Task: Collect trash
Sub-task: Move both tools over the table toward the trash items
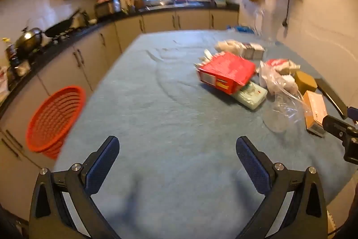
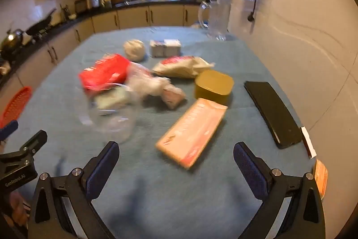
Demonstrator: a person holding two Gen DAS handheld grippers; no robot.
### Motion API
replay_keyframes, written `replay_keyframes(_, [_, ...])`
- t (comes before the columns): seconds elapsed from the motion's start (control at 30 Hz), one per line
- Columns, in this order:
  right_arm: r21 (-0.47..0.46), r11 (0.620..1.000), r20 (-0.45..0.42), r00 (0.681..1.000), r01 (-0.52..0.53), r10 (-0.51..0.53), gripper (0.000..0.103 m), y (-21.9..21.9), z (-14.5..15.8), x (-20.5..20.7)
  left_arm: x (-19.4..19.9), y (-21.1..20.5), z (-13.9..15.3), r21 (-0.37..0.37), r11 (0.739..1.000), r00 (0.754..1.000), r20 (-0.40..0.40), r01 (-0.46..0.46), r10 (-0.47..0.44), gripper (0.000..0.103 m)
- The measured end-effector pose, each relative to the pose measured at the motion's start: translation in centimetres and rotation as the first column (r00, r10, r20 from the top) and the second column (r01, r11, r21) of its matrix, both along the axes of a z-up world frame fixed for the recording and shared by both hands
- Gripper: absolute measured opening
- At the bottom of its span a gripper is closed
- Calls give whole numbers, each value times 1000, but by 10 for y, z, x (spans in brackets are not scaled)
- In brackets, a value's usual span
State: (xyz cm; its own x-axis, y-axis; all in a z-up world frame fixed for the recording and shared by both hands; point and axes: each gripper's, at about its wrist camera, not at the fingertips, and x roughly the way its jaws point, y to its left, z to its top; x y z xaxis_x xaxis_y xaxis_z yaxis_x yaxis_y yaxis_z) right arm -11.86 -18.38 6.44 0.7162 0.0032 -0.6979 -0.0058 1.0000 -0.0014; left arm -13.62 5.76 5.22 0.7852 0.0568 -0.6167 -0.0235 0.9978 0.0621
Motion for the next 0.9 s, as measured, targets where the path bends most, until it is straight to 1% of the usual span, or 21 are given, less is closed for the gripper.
replay_keyframes(0.13, [-5,999,41,998,-37,38,103,26,8,-23,-30,16,10,-17,999,998,47,-29,30,103])
replay_keyframes(0.3, [1,999,34,999,-38,38,103,39,6,-33,-47,26,15,-27,999,996,76,-40,42,103])
replay_keyframes(0.47, [1,1000,41,999,-27,27,103,43,9,-49,-57,30,15,-43,999,997,68,-28,31,103])
replay_keyframes(0.6, [-13,999,52,998,-36,37,103,48,13,-62,-69,32,13,-40,999,997,74,-32,35,103])
replay_keyframes(0.7, [-19,999,56,997,-45,46,103,51,16,-68,-77,37,14,-53,998,996,77,-38,42,103])
replay_keyframes(0.9, [-30,998,79,995,-63,66,103,56,22,-77,-86,41,13,-50,998,995,82,-46,50,103])
